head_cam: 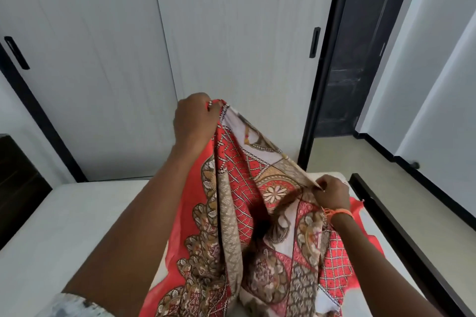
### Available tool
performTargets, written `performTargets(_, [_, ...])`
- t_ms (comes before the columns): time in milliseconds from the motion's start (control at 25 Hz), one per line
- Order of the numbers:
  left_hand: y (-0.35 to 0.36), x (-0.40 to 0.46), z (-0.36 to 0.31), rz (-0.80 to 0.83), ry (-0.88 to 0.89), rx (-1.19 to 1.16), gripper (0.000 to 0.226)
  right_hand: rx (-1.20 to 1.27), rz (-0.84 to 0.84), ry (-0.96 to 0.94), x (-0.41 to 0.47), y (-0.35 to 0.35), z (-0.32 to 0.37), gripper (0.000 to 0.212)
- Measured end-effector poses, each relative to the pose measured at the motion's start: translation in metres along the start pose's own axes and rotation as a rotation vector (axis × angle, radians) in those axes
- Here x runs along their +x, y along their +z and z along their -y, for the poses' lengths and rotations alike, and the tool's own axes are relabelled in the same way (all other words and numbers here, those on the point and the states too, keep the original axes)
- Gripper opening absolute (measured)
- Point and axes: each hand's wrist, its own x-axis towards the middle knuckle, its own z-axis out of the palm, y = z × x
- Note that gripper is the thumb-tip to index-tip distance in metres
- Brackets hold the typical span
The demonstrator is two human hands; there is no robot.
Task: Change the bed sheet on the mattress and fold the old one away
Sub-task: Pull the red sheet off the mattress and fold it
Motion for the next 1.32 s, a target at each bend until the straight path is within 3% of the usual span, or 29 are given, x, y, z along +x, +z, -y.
performTargets(200, [-0.01,0.008,0.019,-0.105,-0.091,0.028,0.044,0.225,-0.015,0.232,-0.001,0.014,-0.026,0.02])
performTargets(280, [-0.013,0.007,0.031,-0.093,-0.135,0.07,0.042,0.286,-0.048,0.21,0.003,0.008,-0.015,0.025])
performTargets(400, [-0.008,-0.003,0.043,0.035,-0.222,0.049,0.027,0.242,-0.086,-0.089,0.01,-0.023,0.038,0.042])
performTargets(480, [0.002,-0.024,0.023,0.23,-0.189,-0.073,0.067,0.199,0.018,-0.447,0.002,-0.043,0.095,0.035])
performTargets(560, [0.017,-0.048,-0.01,0.442,0.004,-0.179,0.079,0.154,0.094,-0.738,-0.002,-0.053,0.141,0.018])
performTargets(600, [0.023,-0.058,-0.024,0.514,0.101,-0.195,0.071,0.136,0.095,-0.839,-0.003,-0.055,0.158,0.014])
performTargets(680, [0.032,-0.061,-0.034,0.461,0.228,-0.166,0.04,0.108,0.086,-0.925,-0.001,-0.06,0.175,0.01])
performTargets(800, [0.031,-0.046,-0.027,0.33,0.237,-0.081,0.016,0.161,0.088,-0.84,0.006,-0.07,0.161,0.015])
performTargets(920, [0.029,-0.045,-0.034,0.285,0.275,-0.049,0.02,0.102,0.138,-0.756,0.002,-0.057,0.127,0.029])
performTargets(1040, [0.03,-0.031,-0.032,0.141,0.165,-0.154,0.027,0.127,0.103,-0.534,-0.002,-0.03,0.071,0.037])
performTargets(1320, [0.025,0.0,-0.029,-0.018,0.076,-0.19,0.027,-0.097,0.291,-0.251,-0.029,0.029,-0.027,0.021])
